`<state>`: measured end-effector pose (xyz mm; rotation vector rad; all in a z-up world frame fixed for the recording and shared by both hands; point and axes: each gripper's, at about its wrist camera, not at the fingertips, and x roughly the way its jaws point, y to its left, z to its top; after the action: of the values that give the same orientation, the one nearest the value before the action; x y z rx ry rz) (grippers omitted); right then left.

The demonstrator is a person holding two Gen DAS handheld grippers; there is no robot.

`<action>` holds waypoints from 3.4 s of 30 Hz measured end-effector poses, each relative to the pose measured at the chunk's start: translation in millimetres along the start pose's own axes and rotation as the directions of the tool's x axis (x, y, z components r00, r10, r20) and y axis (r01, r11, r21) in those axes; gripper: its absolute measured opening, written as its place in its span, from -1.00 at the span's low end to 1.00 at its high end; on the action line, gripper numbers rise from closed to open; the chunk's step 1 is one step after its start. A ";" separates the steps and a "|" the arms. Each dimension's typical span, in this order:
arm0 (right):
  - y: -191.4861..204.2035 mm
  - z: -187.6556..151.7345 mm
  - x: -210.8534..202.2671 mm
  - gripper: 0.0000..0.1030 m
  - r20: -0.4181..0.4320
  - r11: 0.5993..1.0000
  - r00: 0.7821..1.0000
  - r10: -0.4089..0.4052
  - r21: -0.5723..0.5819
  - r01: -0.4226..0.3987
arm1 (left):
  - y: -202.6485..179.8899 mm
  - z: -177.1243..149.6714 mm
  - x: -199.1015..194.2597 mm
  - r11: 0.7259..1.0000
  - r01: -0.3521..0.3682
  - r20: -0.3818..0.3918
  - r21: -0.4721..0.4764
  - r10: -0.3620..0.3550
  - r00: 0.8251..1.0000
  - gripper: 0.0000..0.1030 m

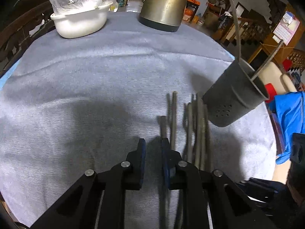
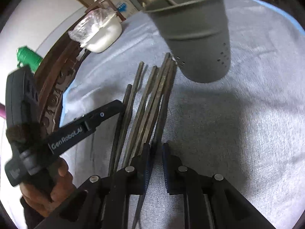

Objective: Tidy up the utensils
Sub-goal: 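Grasp another chopstick with the left gripper while the right gripper grasps one too, then carry the chopstick in the left gripper over the cup while the right gripper carries its own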

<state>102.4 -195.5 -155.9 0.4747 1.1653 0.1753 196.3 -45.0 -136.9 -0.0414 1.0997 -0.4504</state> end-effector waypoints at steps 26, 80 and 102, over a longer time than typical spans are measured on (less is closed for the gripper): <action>-19.2 5.5 -38.1 -0.61 0.011 0.999 0.999 -0.046 -0.004 0.046 | 21.5 6.4 13.9 0.995 0.095 -0.062 -0.039 -0.098 0.993 -0.52; 30.2 22.3 -180.5 -0.86 0.571 0.970 0.805 0.157 -0.244 -0.016 | -34.8 41.0 -173.5 0.990 0.119 0.561 0.073 -0.139 0.816 -0.87; 8.9 78.1 -251.1 -0.86 0.818 0.997 0.575 0.026 -0.060 0.040 | -105.3 101.9 -208.0 0.981 0.122 0.758 0.151 -0.194 0.622 -0.87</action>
<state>75.7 -302.2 83.0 0.4097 0.2211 -0.0266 172.1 -82.6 113.6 -0.2407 0.2091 -0.5643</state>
